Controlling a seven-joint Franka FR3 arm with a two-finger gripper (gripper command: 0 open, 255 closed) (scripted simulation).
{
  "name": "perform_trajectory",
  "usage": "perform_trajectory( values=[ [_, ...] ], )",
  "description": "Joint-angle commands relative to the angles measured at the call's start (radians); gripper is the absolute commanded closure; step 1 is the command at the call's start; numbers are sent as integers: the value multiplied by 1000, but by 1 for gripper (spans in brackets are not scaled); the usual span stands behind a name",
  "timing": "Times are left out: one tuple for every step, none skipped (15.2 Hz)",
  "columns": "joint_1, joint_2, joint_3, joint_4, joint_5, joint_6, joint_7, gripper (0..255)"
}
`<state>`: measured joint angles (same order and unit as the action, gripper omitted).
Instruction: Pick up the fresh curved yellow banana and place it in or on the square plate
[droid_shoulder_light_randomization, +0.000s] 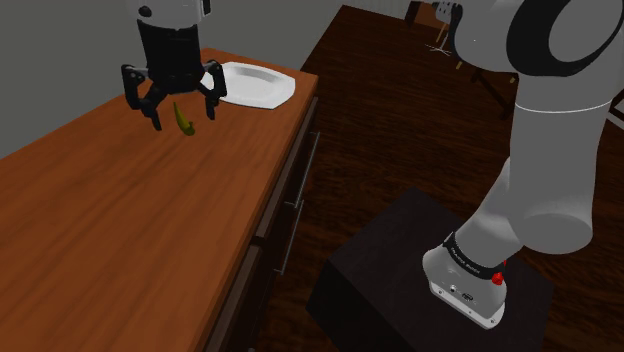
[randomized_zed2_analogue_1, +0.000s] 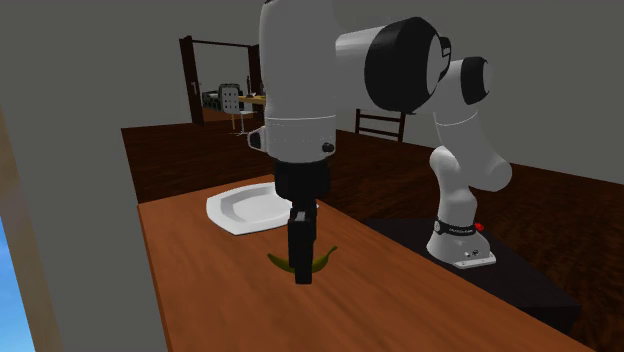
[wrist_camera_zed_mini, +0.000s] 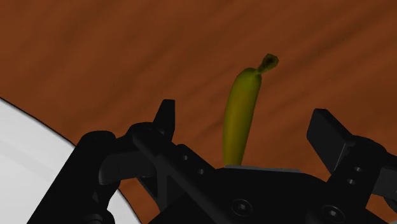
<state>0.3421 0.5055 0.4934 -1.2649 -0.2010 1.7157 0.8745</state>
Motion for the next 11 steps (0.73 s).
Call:
perform_trajectory(
  values=[
    [-1, 1, 0, -9, -1, 10, 0, 0],
    [-1, 1, 0, -9, -1, 10, 0, 0],
    [-1, 1, 0, -9, -1, 10, 0, 0],
    [-1, 1, 0, -9, -1, 10, 0, 0],
    [-1, 1, 0, -9, -1, 10, 0, 0],
    [-1, 1, 0, -9, -1, 10, 0, 0],
    [-1, 1, 0, -9, -1, 10, 0, 0],
    [-1, 1, 0, -9, -1, 10, 0, 0],
    [-1, 1, 0, -9, -1, 10, 0, 255],
    [-1, 1, 0, -9, -1, 10, 0, 255],
    [-1, 1, 0, -9, -1, 10, 0, 255]
  ],
)
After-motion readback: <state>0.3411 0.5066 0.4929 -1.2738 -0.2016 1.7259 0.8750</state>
